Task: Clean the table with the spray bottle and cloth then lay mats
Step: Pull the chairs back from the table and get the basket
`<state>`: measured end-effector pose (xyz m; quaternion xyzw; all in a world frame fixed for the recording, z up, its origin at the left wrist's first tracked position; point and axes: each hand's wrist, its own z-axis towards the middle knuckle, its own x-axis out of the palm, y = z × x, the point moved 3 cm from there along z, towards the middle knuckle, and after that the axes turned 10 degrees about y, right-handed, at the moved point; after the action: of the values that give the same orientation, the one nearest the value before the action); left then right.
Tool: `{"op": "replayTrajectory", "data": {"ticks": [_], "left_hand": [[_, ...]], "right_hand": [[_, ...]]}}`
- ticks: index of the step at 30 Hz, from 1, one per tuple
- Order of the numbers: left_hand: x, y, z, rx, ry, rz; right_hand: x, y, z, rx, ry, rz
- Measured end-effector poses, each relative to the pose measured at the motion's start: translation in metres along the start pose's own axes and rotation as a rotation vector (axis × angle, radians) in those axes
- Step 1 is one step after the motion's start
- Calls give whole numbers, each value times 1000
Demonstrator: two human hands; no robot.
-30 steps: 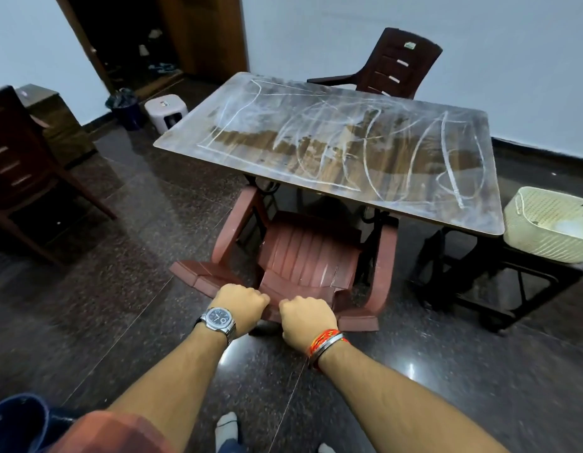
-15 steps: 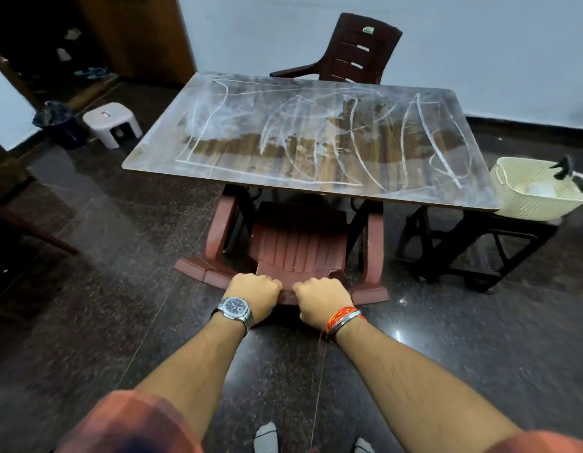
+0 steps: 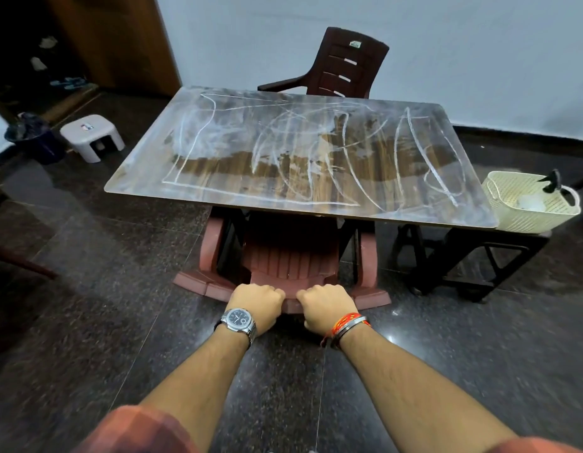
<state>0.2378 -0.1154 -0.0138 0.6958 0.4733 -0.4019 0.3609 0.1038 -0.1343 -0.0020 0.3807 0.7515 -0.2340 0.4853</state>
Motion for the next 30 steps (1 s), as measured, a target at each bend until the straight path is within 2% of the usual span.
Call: {"op": "replayTrajectory", "data": {"ticks": [12,30], "left_hand": [[-5,-13,7,79,16,60],[-6,-7,11,45,29,3]], "right_hand": [[6,-10,-10,129,5,78],[2,-11,-6,101,-25,127]]}}
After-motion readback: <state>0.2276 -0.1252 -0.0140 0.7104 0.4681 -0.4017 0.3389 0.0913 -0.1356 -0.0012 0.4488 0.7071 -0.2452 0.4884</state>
